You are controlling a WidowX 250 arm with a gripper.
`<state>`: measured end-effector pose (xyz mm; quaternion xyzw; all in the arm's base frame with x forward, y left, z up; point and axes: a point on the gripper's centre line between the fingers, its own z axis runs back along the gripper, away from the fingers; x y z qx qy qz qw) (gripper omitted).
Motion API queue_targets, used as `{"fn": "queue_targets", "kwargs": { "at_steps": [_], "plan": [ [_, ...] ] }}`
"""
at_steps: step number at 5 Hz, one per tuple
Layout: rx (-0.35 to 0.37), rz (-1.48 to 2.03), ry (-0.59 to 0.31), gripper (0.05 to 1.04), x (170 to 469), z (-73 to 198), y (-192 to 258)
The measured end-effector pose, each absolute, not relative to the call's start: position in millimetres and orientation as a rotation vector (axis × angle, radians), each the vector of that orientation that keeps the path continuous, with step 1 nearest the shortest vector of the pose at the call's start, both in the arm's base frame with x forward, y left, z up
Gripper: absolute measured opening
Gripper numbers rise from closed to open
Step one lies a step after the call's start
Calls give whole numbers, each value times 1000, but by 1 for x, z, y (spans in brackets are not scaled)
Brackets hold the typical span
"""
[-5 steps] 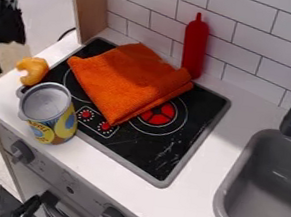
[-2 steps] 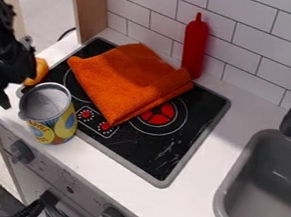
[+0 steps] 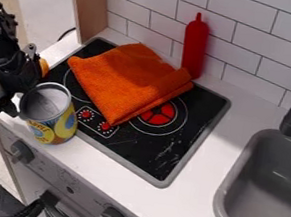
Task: Move the metal object to the right corner of the burner
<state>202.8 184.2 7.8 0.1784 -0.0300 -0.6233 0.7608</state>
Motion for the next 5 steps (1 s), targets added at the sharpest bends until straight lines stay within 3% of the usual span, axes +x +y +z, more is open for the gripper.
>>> {"fn": "queue_targets", "kwargs": {
  "at_steps": [5],
  "plan": [
    [323, -1335, -46, 998, 208, 16, 146]
  ]
}}
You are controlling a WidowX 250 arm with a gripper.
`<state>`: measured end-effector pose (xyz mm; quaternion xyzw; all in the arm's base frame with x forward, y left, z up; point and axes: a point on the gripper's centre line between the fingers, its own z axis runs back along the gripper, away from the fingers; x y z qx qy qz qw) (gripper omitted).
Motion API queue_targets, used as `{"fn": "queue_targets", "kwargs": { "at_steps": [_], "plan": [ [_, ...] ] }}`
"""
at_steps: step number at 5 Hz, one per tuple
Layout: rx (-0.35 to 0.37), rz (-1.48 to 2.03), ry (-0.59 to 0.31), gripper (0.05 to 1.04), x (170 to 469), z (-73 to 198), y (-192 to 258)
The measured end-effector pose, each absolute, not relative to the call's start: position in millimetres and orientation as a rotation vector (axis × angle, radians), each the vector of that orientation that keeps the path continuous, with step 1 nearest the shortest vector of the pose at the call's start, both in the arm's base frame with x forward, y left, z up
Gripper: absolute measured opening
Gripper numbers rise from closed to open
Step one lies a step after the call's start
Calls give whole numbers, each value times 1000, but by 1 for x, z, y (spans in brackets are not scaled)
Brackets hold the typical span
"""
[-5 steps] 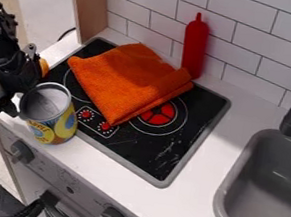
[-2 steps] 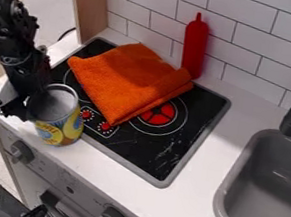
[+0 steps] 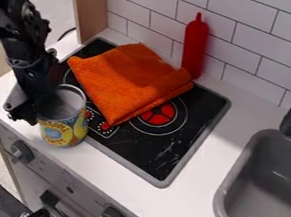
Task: Move the metal object to the right corner of the burner
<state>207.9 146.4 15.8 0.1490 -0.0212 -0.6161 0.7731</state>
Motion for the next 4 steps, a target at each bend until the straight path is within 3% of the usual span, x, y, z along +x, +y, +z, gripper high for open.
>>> {"fn": "queue_targets", "kwargs": {
  "at_steps": [4],
  "plan": [
    [320, -1284, -13, 998, 208, 7, 117]
  ]
}}
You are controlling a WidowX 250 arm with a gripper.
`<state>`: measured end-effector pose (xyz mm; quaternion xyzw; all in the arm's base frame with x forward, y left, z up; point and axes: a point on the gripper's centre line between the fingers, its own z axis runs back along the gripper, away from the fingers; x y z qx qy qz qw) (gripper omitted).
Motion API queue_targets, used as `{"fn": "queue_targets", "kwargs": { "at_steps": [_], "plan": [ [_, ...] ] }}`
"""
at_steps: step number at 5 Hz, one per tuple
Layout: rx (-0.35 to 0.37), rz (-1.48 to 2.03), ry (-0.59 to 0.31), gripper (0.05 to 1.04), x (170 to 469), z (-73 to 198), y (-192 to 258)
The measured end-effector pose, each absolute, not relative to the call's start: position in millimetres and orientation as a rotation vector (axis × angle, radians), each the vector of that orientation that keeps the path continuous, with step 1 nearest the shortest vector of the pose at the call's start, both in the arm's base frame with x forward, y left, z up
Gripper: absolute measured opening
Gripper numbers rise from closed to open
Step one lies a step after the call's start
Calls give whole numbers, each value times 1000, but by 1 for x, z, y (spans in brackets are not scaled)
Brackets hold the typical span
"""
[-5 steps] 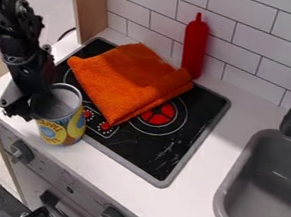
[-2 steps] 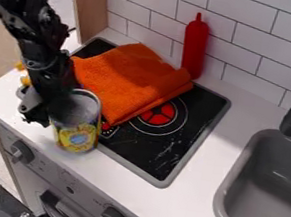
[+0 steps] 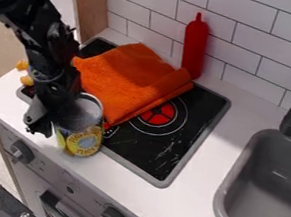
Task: Move the metal object to the right corner of the burner
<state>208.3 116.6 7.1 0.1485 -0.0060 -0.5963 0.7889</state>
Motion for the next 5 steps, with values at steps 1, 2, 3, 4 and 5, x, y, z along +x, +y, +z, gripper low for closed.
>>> {"fn": "queue_targets", "kwargs": {
  "at_steps": [1, 2, 3, 4, 5],
  "plan": [
    [308, -1286, -13, 998, 207, 5, 111],
    [272, -1251, -22, 998, 205, 4, 103],
    [277, -1223, -27, 998, 208, 5, 96],
    [259, -1220, -27, 998, 206, 4, 86],
    [214, -1201, -43, 998, 208, 3, 67]
  ]
}}
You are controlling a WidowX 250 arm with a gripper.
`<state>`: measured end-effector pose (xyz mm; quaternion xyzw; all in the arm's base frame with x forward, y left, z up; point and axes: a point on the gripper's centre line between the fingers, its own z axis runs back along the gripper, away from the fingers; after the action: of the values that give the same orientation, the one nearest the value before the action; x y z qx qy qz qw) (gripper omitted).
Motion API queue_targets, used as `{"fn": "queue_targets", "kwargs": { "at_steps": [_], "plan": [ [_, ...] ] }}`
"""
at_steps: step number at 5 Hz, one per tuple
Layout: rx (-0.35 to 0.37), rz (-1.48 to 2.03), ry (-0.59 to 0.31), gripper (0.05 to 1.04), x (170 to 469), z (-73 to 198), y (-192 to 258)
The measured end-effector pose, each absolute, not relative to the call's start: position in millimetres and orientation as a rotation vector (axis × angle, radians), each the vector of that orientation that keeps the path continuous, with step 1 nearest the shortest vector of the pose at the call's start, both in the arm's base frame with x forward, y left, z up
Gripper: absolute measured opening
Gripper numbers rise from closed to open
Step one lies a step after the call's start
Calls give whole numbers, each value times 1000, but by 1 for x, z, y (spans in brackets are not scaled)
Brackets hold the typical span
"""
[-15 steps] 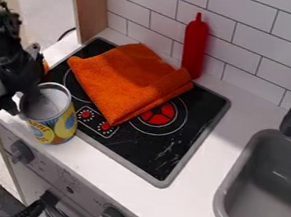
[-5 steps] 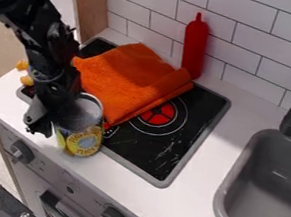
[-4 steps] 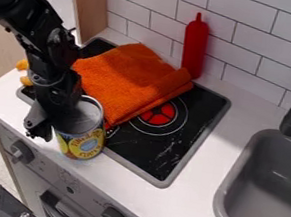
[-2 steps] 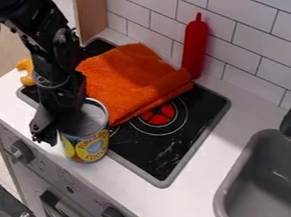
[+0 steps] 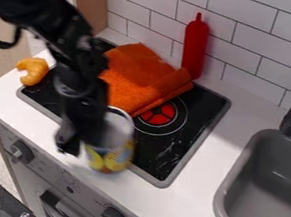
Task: Move the metal object to the right corner of the burner
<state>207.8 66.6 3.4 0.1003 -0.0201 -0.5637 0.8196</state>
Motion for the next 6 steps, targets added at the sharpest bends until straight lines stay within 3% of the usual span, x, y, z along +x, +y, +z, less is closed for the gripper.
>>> {"fn": "queue_targets", "kwargs": {
  "at_steps": [6],
  "plan": [
    [166, -1096, -75, 998, 229, 12, 27]
  ]
}}
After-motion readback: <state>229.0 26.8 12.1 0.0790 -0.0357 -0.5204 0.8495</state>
